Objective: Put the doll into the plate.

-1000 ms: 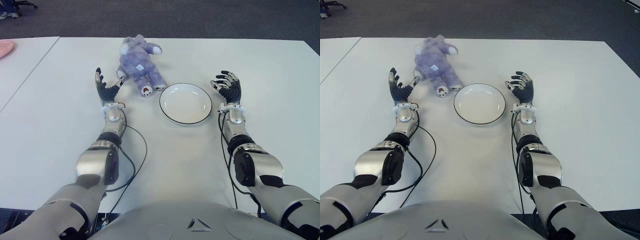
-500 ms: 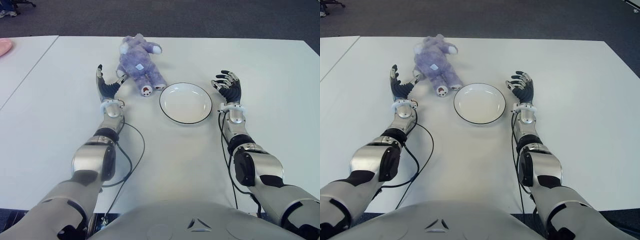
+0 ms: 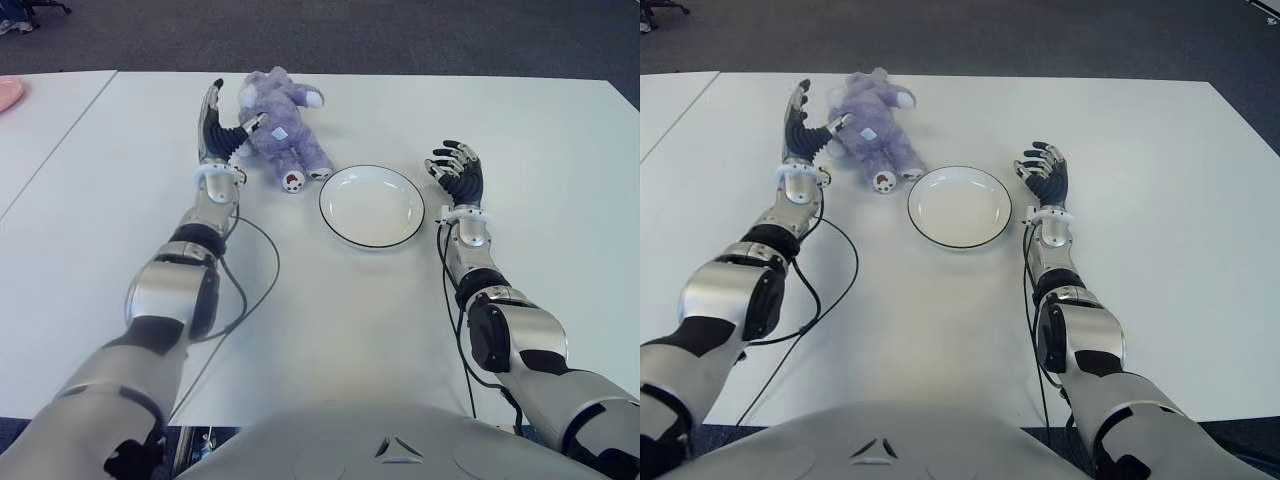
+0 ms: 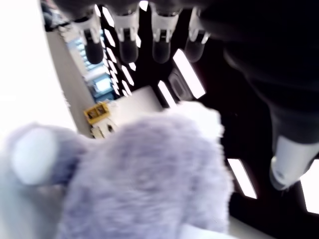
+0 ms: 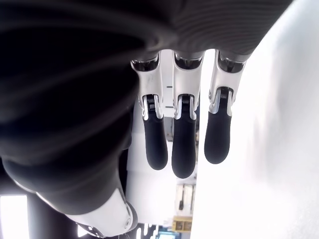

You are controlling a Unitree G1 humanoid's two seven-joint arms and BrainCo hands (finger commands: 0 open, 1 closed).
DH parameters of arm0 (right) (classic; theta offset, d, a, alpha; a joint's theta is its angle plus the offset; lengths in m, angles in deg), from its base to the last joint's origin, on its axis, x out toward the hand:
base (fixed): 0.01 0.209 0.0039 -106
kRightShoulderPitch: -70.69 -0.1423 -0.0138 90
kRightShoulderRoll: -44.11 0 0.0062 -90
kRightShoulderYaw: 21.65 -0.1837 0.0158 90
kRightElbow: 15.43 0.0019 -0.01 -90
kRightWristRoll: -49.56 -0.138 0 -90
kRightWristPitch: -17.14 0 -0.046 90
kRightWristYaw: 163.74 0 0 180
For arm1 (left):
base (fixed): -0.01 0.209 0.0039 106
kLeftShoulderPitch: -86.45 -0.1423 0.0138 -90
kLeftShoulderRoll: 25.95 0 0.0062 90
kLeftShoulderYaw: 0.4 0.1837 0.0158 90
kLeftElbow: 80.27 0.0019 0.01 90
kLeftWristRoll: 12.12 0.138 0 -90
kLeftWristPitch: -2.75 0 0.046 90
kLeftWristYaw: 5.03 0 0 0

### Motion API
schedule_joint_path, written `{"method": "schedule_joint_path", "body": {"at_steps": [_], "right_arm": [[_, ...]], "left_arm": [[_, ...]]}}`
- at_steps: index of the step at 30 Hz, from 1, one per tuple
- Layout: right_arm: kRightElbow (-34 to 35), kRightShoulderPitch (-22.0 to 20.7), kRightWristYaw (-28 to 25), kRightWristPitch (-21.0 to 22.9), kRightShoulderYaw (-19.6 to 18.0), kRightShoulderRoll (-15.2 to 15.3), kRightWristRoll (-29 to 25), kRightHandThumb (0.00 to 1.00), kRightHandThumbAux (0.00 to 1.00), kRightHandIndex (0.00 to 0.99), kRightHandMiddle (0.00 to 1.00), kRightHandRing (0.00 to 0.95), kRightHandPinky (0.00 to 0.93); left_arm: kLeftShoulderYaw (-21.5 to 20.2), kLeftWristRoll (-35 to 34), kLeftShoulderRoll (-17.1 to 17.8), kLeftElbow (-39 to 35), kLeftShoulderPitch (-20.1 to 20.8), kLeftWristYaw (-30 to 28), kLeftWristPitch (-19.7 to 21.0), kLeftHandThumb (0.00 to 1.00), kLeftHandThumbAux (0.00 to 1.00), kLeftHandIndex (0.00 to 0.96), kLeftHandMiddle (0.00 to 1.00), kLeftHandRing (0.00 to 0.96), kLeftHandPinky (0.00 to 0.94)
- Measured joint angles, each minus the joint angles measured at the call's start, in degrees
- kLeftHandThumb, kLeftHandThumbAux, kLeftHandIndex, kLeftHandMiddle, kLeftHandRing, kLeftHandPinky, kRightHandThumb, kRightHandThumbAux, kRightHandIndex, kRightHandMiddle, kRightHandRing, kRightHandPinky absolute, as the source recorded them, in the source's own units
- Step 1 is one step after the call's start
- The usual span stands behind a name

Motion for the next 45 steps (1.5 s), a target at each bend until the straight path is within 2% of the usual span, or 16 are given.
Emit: {"method": "schedule_joint_path", "body": {"at_steps": [9, 12, 14, 24, 30, 37, 45], "right_arm": [[0.0, 0.0, 0.3, 0.0, 0.1, 0.0, 0.0, 0.443, 0.895, 0.255, 0.376, 0.441, 0.474], [0.0, 0.0, 0.3, 0.0, 0.1, 0.0, 0.0, 0.540, 0.897, 0.258, 0.381, 0.457, 0.490], [0.0, 0.0, 0.3, 0.0, 0.0, 0.0, 0.0, 0.650, 0.890, 0.266, 0.385, 0.474, 0.502], [0.0, 0.0, 0.3, 0.0, -0.2, -0.1, 0.0, 0.871, 0.854, 0.278, 0.392, 0.495, 0.453], [0.0, 0.0, 0.5, 0.0, -0.1, -0.1, 0.0, 0.928, 0.845, 0.281, 0.385, 0.500, 0.458], [0.0, 0.0, 1.0, 0.0, -0.1, -0.2, 0.0, 0.971, 0.837, 0.279, 0.371, 0.502, 0.457], [0.0, -0.1, 1.1, 0.0, -0.2, -0.2, 0.0, 0.983, 0.830, 0.276, 0.364, 0.507, 0.466]], "left_arm": [[3.3, 1.6, 1.4, 0.0, 1.8, -7.4, -0.8, 0.000, 0.479, 0.000, 0.043, 0.000, 0.000], [4.3, 1.9, 1.9, 0.0, 2.1, -10.0, -1.8, 0.000, 0.475, 0.000, 0.046, 0.000, 0.000], [4.8, 2.0, 2.3, 0.0, 2.3, -11.6, -2.4, 0.000, 0.473, 0.000, 0.052, 0.000, 0.000], [5.2, 1.9, 4.6, 0.0, 3.3, -18.0, -5.0, 0.000, 0.472, 0.000, 0.063, 0.002, 0.000], [4.9, 1.3, 5.1, 0.0, 3.6, -21.8, -5.3, 0.000, 0.459, 0.000, 0.074, 0.016, 0.000], [4.9, 0.7, 4.0, 0.1, 4.1, -24.6, -5.1, 0.000, 0.458, 0.000, 0.108, 0.035, 0.000], [6.2, 1.7, 2.5, 1.3, 4.1, -25.3, -2.4, 0.000, 0.516, 0.000, 0.136, 0.033, 0.000]]}}
